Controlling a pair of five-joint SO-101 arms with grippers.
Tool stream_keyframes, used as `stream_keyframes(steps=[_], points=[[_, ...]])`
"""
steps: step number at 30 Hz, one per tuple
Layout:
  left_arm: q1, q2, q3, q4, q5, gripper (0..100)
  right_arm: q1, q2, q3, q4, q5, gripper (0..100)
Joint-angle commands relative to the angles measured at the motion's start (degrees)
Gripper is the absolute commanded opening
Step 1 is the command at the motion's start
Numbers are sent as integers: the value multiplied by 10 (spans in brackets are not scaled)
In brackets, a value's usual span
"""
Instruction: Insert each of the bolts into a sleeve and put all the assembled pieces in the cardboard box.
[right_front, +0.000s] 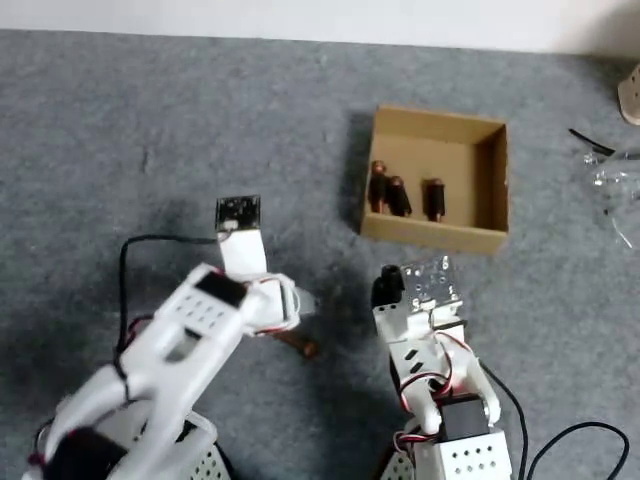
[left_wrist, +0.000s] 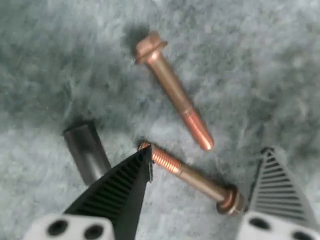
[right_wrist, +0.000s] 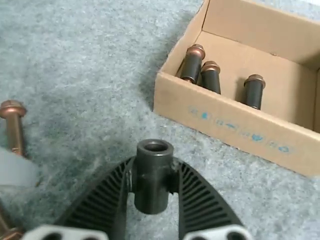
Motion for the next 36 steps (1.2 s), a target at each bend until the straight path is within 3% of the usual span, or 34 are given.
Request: stream_keyframes(steps=[1, 8, 23, 26, 32, 36], points=[[-11, 68, -73, -25, 18, 322, 4, 1, 34, -21, 9, 4], [-47, 194, -106, -107, 28, 322, 4, 1, 34, -21, 10, 4], [-102, 308, -170, -109, 77, 319, 4, 1, 34, -22, 10, 4], [-103, 308, -170, -109, 77, 258, 5, 1, 34, -22, 10, 4], [-120, 307, -173, -108, 75, 2, 7, 1, 35, -22, 10, 4], [-137, 305, -170, -105, 74, 17, 7, 1, 35, -21, 10, 4]])
